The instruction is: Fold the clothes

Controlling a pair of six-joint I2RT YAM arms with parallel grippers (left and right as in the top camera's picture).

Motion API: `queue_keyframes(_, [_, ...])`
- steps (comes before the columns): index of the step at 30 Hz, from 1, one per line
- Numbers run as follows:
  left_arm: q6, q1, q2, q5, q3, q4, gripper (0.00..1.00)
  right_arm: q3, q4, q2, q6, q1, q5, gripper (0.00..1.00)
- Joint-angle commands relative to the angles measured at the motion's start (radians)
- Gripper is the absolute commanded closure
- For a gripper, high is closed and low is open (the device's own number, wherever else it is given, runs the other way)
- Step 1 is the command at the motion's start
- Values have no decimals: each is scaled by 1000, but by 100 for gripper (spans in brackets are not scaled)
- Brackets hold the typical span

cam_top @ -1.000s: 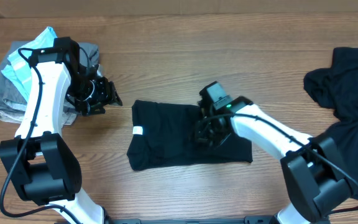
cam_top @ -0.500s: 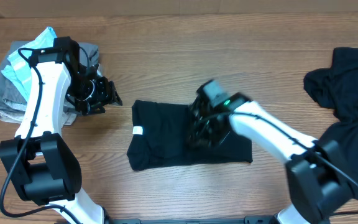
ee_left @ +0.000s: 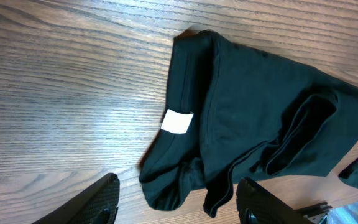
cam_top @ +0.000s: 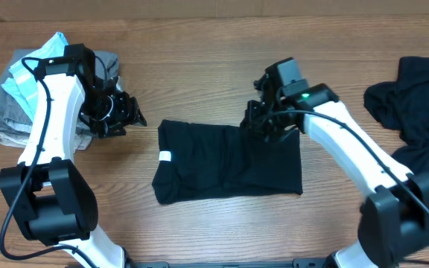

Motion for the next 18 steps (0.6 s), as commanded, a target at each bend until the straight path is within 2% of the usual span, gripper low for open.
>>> queue_keyframes(1, [16,-1,-4,-3,-2,-4,37,-30,46,73,46,37,36,92])
queue_keyframes(13, [19,-1,-4,-3,-2,2,36,-55,196,225,81,143,-26,91])
queue_keyframes(16, [18,-1,-4,-20,-2,3,36,-51,213,222,3,152,-63,91])
queue_keyframes(18, [18,-1,-4,-23,-2,4,36,-30,204,209,-56,129,-158,84])
